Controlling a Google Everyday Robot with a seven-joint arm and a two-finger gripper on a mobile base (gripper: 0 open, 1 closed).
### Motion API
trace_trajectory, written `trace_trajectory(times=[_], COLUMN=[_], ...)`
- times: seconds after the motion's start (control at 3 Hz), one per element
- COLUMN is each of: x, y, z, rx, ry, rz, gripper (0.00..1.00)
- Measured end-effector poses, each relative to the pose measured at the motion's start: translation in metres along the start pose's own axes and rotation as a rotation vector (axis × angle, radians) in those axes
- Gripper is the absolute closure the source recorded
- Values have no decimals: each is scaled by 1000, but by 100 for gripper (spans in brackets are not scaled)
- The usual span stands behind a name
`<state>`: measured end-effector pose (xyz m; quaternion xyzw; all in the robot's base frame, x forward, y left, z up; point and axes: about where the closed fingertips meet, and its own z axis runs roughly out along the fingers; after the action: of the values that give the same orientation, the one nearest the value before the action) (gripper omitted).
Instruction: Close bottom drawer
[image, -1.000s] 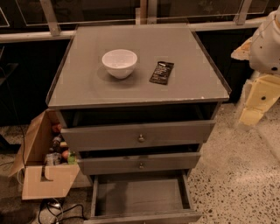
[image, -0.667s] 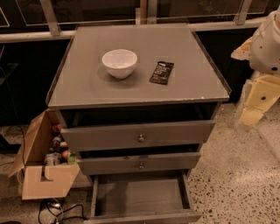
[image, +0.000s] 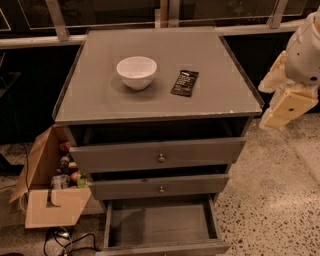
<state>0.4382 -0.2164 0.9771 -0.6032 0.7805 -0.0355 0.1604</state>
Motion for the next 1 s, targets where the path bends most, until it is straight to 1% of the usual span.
trace_trajectory(times=[0.67,1.0], x=[0,0], y=[0,0], z=[0,0], rx=[0,0], ry=[0,0], rz=[0,0], gripper=[88,100])
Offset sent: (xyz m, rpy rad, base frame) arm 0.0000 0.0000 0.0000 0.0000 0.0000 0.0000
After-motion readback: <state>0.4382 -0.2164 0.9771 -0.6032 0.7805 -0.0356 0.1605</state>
